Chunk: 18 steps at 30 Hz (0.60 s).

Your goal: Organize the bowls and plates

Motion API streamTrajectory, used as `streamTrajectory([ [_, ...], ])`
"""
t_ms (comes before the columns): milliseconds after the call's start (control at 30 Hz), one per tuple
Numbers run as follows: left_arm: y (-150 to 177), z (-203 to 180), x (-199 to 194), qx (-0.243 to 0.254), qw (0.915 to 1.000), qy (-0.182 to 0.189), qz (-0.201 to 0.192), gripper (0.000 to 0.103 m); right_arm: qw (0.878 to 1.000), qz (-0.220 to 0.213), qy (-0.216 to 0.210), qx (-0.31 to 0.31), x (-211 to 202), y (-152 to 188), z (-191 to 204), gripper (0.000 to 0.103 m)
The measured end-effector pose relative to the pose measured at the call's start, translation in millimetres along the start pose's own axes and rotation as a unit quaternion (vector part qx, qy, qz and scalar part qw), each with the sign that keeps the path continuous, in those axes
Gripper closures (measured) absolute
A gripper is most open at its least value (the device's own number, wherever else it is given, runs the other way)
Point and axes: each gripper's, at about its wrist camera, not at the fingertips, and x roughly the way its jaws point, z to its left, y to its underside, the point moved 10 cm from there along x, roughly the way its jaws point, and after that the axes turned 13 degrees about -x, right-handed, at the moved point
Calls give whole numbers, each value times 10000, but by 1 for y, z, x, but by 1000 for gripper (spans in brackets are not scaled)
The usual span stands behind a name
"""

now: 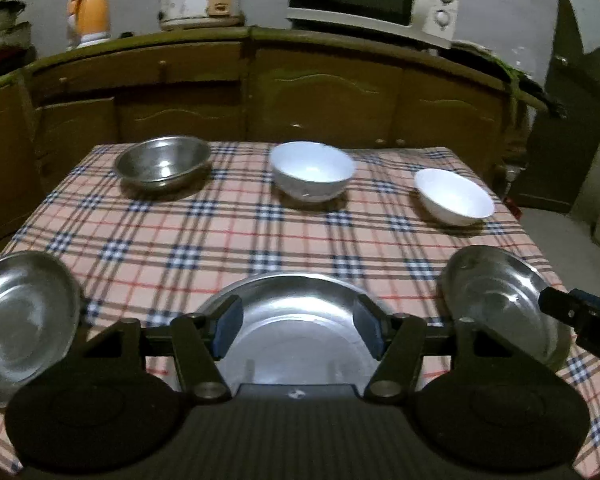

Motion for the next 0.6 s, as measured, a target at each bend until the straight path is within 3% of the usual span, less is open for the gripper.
streamTrajectory([
  [600,10,-66,20,355,9984,394,184,40,9974,174,560,418,-3,27,-79,53],
])
